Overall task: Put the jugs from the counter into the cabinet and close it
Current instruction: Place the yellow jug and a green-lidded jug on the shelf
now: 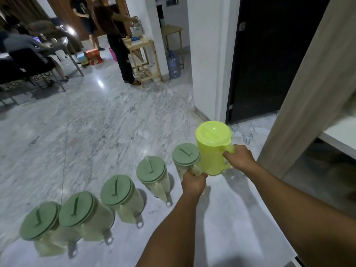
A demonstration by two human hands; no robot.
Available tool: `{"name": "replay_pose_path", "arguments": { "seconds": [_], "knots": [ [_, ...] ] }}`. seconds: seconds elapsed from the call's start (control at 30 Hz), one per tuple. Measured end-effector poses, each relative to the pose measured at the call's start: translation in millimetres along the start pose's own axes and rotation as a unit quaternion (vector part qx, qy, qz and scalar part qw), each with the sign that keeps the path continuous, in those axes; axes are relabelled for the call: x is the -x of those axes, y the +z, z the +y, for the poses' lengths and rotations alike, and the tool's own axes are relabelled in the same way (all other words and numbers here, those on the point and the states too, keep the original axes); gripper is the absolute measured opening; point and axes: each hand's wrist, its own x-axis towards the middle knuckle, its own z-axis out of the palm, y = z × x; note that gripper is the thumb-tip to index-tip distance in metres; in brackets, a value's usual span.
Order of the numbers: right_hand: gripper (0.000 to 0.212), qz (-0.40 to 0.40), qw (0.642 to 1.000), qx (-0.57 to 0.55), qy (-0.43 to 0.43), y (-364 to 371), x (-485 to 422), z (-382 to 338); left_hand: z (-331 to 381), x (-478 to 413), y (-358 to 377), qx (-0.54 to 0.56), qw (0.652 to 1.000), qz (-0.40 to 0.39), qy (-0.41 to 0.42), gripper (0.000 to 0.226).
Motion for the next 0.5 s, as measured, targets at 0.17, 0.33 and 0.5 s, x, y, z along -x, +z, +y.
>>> {"name": "replay_pose_path", "arguments": {
  "seconds": [0.17,0.33,0.5],
  "knots": [
    [0.023,0.014,0.998,-0.052,0.03,-20.1,34.5,-6.0,17.7,21.8,-20.7,0.031,0.999,-0.026,-0.009,0.045],
    [0.019,0.045,0.991,-0.115,0.047,-54.0,109.8,-11.7,33.2,85.1,-49.3,0.041,0.991,-0.129,0.01,0.028],
    [0.022,0.086,0.986,-0.131,0.064,-98.2,228.1,6.4,23.3,163.6,-63.8,0.02,0.978,-0.203,0.048,0.023]
  ]
}}
